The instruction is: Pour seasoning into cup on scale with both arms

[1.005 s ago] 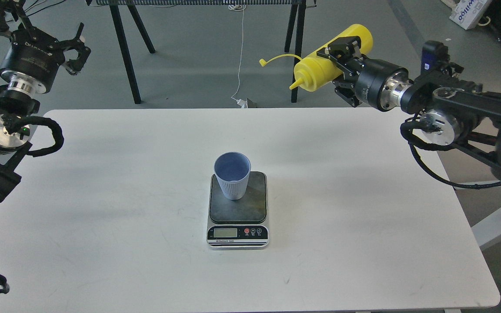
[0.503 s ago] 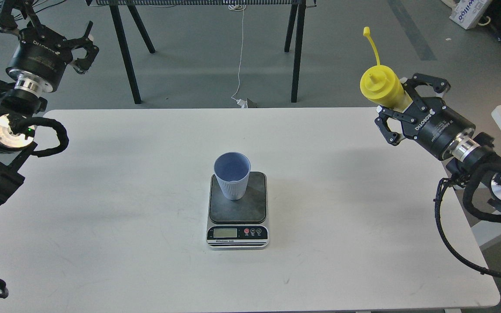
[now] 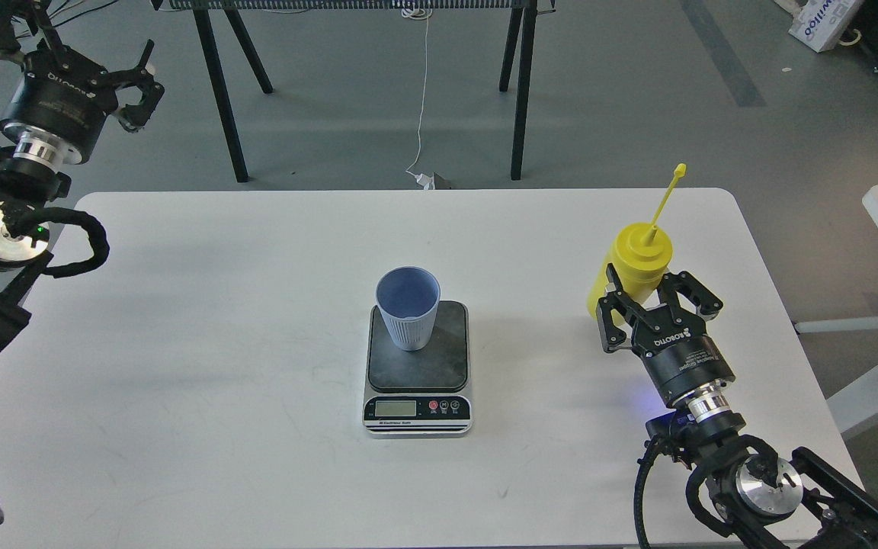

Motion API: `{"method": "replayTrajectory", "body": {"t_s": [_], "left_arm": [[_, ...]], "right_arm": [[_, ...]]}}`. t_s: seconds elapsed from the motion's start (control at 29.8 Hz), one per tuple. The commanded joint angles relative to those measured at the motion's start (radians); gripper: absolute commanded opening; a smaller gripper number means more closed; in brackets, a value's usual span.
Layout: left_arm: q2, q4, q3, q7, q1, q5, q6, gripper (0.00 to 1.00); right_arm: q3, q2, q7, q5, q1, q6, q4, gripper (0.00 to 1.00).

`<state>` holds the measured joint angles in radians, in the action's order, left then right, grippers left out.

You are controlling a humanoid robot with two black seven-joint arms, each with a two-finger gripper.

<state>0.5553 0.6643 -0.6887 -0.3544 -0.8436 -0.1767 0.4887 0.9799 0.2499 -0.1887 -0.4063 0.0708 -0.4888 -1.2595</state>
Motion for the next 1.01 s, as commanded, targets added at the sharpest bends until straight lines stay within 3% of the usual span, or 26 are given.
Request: {"method": "replayTrajectory", "body": {"t_s": [0.0, 0.47, 0.6, 0.97], "left_arm": [[0.0, 0.0, 0.0, 0.0, 0.001, 0.002, 0.0, 1.0], [-0.009, 0.001, 0.008, -0.011, -0.002, 0.003, 0.0, 1.0], [-0.011, 0.003, 0.008, -0.011, 0.0, 0.003, 0.0, 1.0], [-0.008, 0.023, 0.008, -0.011, -0.002, 0.003, -0.002, 1.0]], "right_arm": [[0.002, -0.004, -0.009, 0.0, -0.006, 0.0, 0.023, 0.43], [-0.015, -0.004, -0.002, 0.001, -0.026, 0.0, 0.11, 0.46], [-0.02, -0.006, -0.002, 0.003, -0.036, 0.0, 0.123, 0.63], [-0.044, 0.003, -0.006, 0.003, -0.052, 0.0, 0.065, 0.83]]}}
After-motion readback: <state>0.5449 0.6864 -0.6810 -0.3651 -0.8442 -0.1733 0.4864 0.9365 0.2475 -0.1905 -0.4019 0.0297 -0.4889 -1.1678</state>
